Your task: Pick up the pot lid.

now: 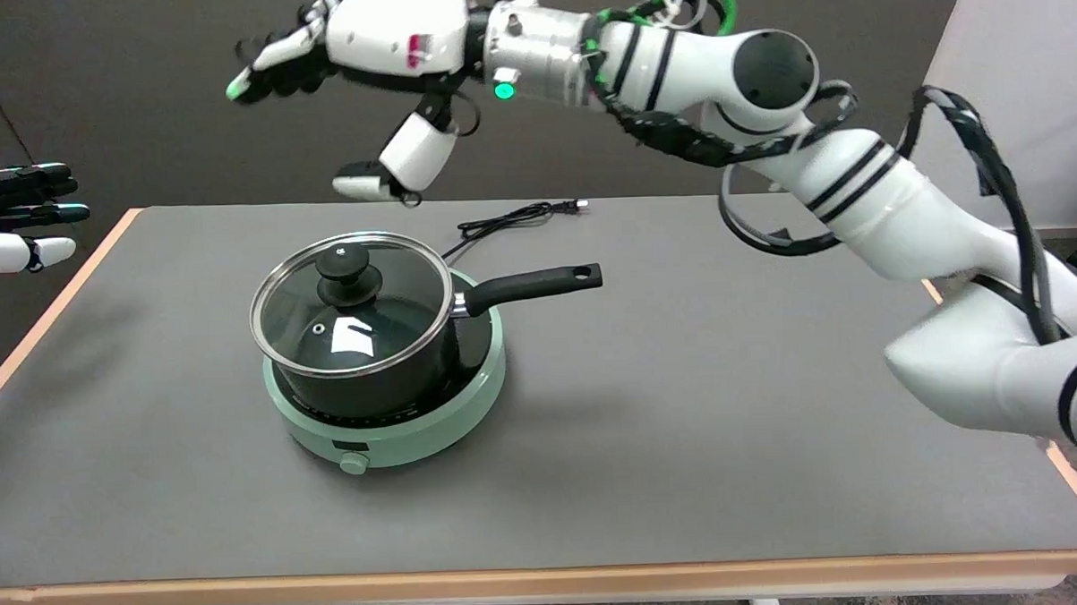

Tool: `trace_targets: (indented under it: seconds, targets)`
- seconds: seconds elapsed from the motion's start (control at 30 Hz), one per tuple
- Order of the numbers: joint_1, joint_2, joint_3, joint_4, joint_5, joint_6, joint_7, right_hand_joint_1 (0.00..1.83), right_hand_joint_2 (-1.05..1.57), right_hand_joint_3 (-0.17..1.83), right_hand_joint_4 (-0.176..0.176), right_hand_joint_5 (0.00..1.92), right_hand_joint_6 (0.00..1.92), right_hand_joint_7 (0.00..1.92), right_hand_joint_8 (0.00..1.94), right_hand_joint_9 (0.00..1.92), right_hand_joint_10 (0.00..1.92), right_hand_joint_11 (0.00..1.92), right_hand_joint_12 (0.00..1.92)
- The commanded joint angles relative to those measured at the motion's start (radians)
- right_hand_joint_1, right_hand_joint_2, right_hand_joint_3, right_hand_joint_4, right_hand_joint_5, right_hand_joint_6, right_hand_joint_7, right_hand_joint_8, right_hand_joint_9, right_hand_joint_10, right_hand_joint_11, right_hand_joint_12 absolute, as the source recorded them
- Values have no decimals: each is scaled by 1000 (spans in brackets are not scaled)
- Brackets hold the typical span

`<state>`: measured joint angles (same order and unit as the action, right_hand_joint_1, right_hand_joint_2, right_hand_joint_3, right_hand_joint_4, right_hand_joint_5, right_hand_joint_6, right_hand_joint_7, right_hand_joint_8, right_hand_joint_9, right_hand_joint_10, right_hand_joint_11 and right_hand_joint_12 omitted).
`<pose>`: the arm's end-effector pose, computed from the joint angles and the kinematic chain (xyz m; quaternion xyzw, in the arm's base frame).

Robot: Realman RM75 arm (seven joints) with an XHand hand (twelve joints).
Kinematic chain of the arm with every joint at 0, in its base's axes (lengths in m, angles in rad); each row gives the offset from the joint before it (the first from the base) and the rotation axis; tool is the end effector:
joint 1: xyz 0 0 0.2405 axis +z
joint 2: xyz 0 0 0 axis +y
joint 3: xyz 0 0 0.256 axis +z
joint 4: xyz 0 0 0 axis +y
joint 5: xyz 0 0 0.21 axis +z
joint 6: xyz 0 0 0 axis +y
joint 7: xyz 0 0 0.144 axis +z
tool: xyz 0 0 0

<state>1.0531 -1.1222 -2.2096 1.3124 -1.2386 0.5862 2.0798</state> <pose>-0.0070 -0.4499 0.1478 0.9485 0.0994 0.0249 0.2997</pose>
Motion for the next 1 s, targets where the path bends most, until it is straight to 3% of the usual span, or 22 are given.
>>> trace_targets:
  seconds: [0.03, 0.4, 1.0]
  targets:
    - [123, -193, -39, -179, -294, 244, 91, 667, 602, 900, 98, 409, 184, 581, 200, 636, 353, 428, 1043]
    - [140, -251, -79, -281, -352, 210, 104, 670, 579, 909, 110, 390, 178, 563, 196, 634, 351, 441, 1008]
    - [101, -250, -73, -266, -415, 219, 104, 724, 541, 948, 119, 366, 159, 530, 179, 608, 363, 436, 954]
